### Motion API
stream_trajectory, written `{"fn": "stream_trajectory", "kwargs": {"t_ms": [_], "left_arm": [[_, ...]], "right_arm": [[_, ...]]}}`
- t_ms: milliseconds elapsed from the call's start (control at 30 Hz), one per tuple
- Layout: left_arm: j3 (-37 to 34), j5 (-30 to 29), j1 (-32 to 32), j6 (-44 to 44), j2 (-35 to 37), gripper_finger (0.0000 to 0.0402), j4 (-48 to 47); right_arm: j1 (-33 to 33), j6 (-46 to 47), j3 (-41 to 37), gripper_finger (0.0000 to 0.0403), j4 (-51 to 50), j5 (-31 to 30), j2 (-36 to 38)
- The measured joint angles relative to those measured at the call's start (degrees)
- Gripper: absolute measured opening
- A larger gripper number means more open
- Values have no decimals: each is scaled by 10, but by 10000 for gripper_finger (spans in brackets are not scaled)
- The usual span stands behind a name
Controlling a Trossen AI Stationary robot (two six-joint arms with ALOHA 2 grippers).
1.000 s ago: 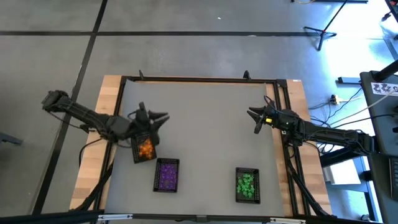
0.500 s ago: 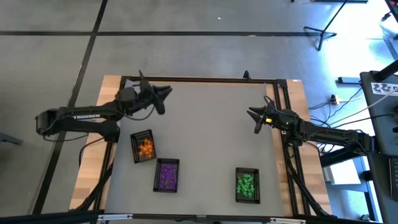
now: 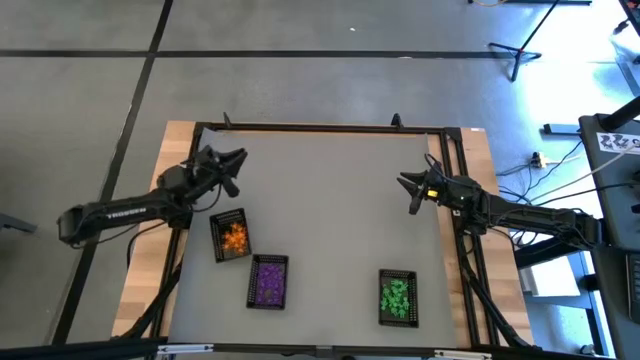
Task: Sort Halloween decoration
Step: Return to Home Position
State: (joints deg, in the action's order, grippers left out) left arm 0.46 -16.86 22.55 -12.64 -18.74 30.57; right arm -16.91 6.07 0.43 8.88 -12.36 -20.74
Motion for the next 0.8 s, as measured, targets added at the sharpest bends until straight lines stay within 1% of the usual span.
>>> {"fn": "stream_trajectory", "kwargs": {"t_ms": [67,167,233,300,467,800], "left_arm": [[3,-22,2,-4,40,75,-73],[2,-70,2,-21,79,75,-165],[2,-91,2,-31,97,75,-225],[2,-98,2,-35,102,75,-274],[2,-81,2,26,90,75,-275],[2,-81,2,32,90,75,-275]], "right_arm": [[0,0,0,99,0,0,0],[0,0,0,99,0,0,0],[0,0,0,99,0,0,0],[0,0,0,99,0,0,0],[0,0,0,99,-1,0,0],[0,0,0,99,0,0,0]]}}
